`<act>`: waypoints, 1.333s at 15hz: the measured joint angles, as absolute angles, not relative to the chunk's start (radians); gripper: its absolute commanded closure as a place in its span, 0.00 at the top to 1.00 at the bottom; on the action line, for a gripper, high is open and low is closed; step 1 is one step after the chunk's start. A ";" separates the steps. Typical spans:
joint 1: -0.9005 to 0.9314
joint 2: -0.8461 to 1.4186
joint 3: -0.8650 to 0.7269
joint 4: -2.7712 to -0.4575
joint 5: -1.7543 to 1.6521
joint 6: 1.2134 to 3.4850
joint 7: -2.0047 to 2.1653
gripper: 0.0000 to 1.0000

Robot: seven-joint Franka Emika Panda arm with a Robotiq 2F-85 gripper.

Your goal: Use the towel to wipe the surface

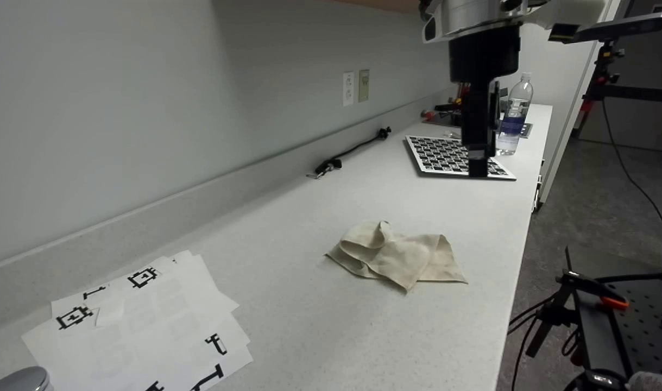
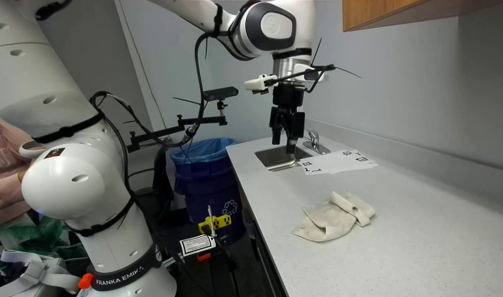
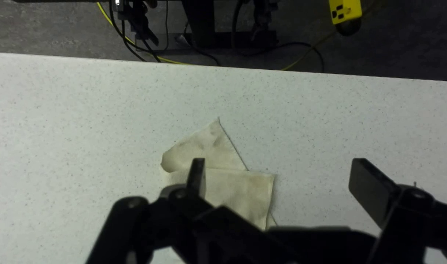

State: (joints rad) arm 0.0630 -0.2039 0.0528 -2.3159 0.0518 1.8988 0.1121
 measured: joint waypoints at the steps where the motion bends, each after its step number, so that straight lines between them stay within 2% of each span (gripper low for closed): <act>1: 0.058 -0.178 0.042 -2.309 0.052 1.909 0.100 1.00; 12: 0.004 0.142 -0.016 -2.151 0.076 1.986 0.050 1.00; 20: 0.009 0.150 -0.012 -2.139 0.032 1.977 0.096 1.00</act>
